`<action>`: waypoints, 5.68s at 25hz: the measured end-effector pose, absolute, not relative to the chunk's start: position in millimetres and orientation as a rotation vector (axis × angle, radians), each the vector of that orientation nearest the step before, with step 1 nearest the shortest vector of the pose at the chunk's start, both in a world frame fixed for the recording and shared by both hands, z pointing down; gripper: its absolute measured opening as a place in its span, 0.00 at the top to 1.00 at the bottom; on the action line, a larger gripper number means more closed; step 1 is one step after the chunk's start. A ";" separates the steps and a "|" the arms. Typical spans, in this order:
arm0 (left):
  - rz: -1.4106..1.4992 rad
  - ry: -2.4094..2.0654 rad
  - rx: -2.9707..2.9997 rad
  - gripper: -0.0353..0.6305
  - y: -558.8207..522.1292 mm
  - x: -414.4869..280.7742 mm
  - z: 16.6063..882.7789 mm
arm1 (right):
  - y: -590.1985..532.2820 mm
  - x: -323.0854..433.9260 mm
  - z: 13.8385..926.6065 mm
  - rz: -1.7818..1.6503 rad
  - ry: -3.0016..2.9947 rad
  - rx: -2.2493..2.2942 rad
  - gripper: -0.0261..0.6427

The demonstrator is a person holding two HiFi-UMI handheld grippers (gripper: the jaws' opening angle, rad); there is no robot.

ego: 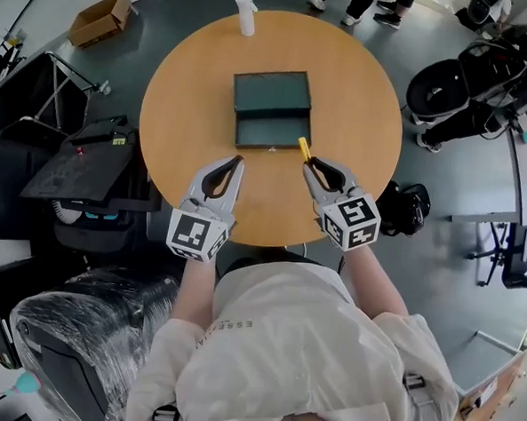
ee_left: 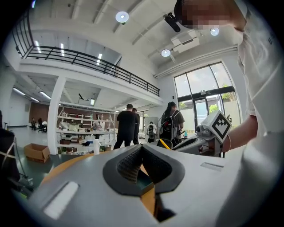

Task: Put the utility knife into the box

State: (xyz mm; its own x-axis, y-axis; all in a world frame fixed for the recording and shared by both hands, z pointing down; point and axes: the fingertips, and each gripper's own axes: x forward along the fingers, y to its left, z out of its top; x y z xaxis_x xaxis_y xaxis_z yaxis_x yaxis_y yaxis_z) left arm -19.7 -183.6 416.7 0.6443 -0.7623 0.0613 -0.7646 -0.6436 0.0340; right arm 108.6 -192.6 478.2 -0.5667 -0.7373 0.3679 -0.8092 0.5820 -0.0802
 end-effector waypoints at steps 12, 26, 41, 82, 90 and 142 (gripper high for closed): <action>0.090 -1.263 2.725 0.92 -234.4 -1.3 441.9 | -243.9 105.0 518.6 0.417 -2.441 1.113 0.88; 0.129 -1.193 2.637 0.92 -282.0 -21.8 489.5 | -314.5 45.8 611.9 0.432 -2.264 0.804 0.87; 0.178 -1.183 2.570 0.92 -292.9 -43.0 528.5 | -347.7 37.2 726.4 0.573 -1.947 0.576 0.87; 0.051 -1.281 2.776 0.92 -172.6 -27.3 430.6 | -202.0 105.9 446.3 0.137 -2.544 1.464 0.97; 0.046 -1.273 2.815 0.92 -89.2 -66.2 421.7 | -111.0 75.2 443.4 0.092 -2.477 1.599 0.97; -0.104 -1.300 2.853 0.92 43.7 -32.4 375.5 | 24.6 70.4 416.8 0.051 -2.597 1.431 0.97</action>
State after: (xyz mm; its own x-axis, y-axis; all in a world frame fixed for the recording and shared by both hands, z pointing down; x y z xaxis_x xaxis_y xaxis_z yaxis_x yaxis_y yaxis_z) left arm -32.4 43.7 375.5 0.6545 -0.7538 -0.0585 -0.7535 -0.6567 0.0318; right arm 70.4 24.6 416.8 -0.5226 -0.8356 0.1694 -0.8416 0.5374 0.0545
